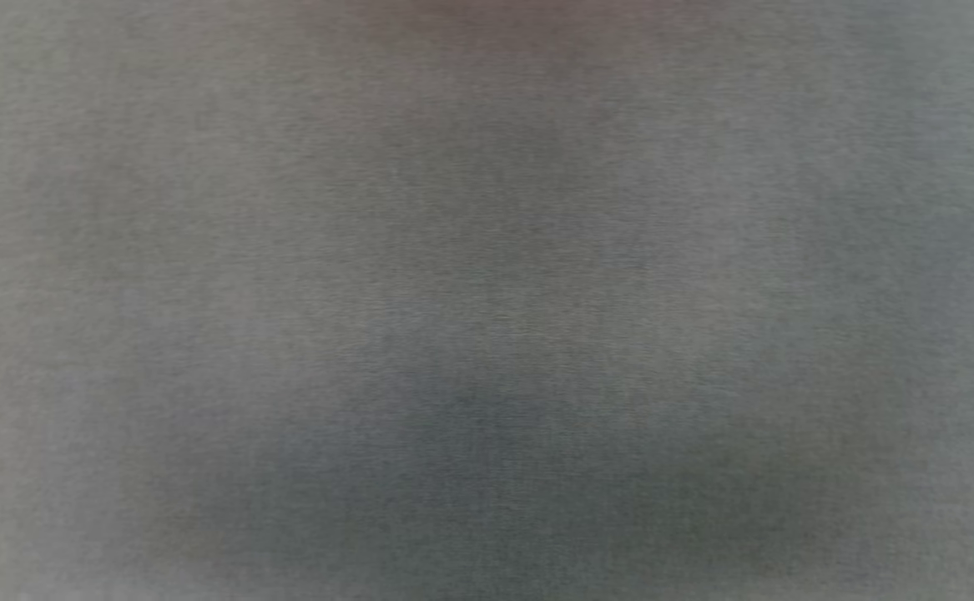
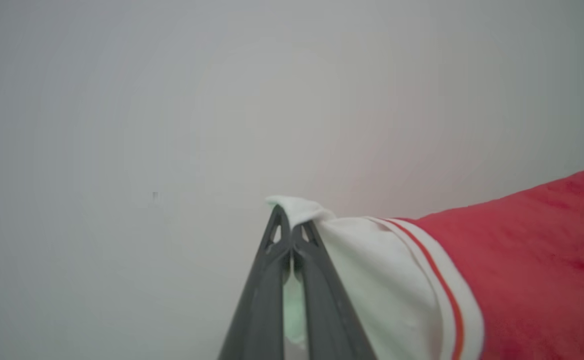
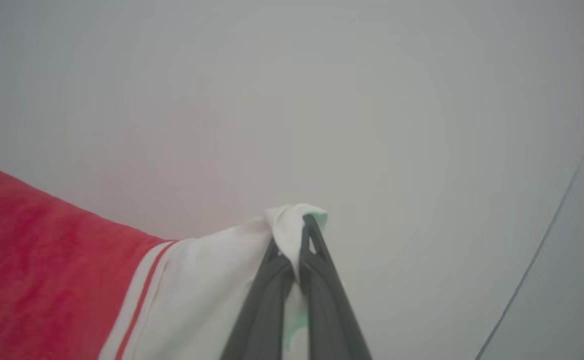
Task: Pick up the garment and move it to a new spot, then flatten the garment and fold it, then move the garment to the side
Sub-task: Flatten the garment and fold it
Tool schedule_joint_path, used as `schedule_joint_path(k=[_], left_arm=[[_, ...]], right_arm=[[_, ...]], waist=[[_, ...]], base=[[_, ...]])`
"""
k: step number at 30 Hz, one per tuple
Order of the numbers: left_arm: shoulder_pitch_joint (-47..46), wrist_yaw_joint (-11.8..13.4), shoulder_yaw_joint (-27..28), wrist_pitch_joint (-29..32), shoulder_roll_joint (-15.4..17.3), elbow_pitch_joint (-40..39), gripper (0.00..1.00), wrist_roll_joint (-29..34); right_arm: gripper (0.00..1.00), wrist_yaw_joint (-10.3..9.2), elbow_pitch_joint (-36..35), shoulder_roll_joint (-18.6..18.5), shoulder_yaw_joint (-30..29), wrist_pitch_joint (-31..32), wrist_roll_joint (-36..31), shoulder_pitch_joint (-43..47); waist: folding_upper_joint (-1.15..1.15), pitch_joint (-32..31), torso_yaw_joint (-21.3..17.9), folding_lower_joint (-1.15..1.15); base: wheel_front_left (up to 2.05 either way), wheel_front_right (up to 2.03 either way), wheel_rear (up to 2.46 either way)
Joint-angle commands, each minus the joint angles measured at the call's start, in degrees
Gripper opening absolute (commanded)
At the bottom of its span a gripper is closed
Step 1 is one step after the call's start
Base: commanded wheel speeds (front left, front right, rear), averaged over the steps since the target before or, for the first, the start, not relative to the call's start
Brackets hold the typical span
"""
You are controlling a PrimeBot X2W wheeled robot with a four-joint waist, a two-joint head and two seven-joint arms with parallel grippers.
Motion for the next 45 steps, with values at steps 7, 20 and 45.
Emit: schedule_joint_path(k=[7,20,45], left_arm=[[10.0,-1.5,-3.9,3.9,-2.3,6.0,0.00,-3.6],[40.3,-1.4,-7.9,20.9,4.6,-5.6,0.00,-18.7],[89.6,31.4,2.2,29.4,31.2,-71.0,0.00,-32.4]], right_arm=[[0.00,-0.01,5.6,2.7,4.4,1.0,8.5,10.3],[0.00,0.00,-8.1,-3.9,15.6,24.0,35.3,36.2],[0.00,0.00,-47.3,-21.4,6.7,54.3,48.0,79.8]], waist=[[0.00,-4.4,1.2,0.00],[0.00,-15.4,0.4,0.00],[0.00,-15.4,0.3,0.00]], base=[[0.00,0.00,0.00],[0.00,0.00,0.00],[0.00,0.00,0.00]])
